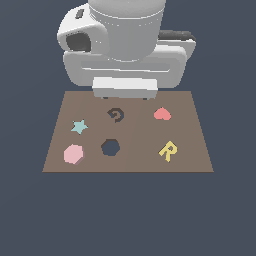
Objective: Insert a designated object into the corresponding slot on a board.
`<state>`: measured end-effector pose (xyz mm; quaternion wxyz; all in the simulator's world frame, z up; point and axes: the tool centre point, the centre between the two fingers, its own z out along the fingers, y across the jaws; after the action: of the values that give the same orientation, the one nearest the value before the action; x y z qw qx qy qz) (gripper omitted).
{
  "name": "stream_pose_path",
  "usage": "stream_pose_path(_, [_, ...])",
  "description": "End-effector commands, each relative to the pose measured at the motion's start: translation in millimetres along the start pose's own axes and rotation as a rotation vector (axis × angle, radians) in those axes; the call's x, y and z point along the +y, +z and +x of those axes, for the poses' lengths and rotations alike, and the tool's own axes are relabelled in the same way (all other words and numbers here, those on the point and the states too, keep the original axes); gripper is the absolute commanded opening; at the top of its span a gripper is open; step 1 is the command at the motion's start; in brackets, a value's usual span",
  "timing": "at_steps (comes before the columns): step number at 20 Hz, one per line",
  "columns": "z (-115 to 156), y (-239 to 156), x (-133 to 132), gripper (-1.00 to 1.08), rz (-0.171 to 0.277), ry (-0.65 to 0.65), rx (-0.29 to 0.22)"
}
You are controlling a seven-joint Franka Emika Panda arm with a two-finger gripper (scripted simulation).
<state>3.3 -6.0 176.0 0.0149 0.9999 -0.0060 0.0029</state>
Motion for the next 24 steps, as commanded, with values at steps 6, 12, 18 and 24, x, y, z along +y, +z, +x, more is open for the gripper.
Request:
stream_pose_path(6, [-0.3,1.2,1.8,1.00,0.000,-0.013,0.000])
stream_pose_path(12, [-1.1,6.0,8.9,1.00,0.001,-0.065,0.001])
stream_pose_path(18, [-1.5,14.4,21.4,1.00,0.003,-0.155,0.002])
stream_pose_path(24, [-0.2,26.4,39.3,1.00,0.006,-0.284,0.004])
